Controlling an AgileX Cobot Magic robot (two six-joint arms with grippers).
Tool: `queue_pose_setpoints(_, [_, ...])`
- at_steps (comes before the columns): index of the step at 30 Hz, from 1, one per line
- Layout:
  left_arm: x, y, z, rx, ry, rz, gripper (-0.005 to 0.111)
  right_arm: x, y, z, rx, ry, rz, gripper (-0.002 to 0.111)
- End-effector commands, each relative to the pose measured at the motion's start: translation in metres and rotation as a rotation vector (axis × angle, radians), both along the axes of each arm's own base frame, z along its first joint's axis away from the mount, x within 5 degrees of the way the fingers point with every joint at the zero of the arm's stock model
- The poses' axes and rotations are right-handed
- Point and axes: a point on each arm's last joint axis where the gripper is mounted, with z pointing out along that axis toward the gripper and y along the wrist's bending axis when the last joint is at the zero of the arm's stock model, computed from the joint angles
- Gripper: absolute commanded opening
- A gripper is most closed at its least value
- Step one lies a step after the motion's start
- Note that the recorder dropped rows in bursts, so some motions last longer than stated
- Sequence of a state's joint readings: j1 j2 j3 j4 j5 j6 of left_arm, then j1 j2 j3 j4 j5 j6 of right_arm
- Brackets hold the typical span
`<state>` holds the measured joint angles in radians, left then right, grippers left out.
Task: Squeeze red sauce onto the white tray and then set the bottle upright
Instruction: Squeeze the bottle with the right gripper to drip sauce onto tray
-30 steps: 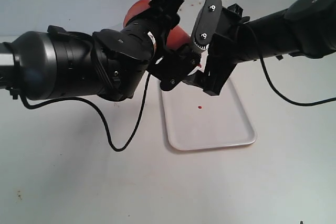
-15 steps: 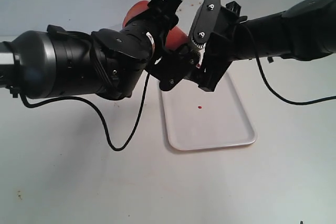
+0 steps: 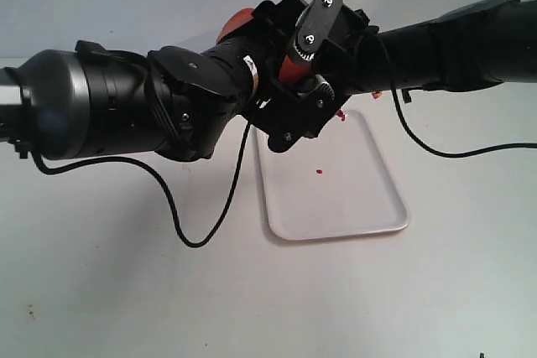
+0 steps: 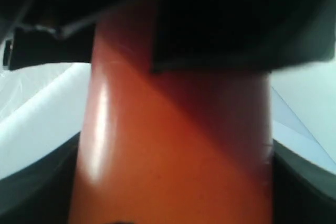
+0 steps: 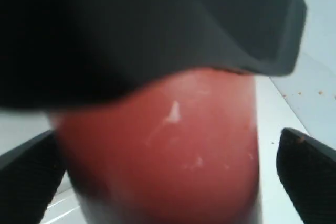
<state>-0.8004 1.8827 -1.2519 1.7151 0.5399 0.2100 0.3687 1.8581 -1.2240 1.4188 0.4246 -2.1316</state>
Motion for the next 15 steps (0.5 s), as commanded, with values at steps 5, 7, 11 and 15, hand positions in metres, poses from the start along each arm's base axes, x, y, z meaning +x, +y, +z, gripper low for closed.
queue_pose_setpoints(5, [-0.004, 0.000, 0.028, -0.111, -0.036, -0.013, 0.000, -0.002, 0.002, 0.001, 0.006, 0.022, 0.021, 0.105])
queue_pose_setpoints(7, [-0.008, 0.000, 0.038, -0.161, -0.030, -0.038, 0.000, -0.002, 0.002, 0.001, 0.014, 0.030, 0.018, 0.102])
queue_pose_setpoints(11, [-0.013, 0.004, 0.052, -0.185, -0.052, -0.047, 0.000, -0.003, 0.002, 0.001, 0.010, 0.031, 0.022, 0.075])
queue_pose_setpoints(15, [-0.011, 0.008, 0.055, -0.128, -0.089, -0.019, 0.000, -0.008, 0.004, 0.001, -0.005, 0.037, 0.096, 0.034])
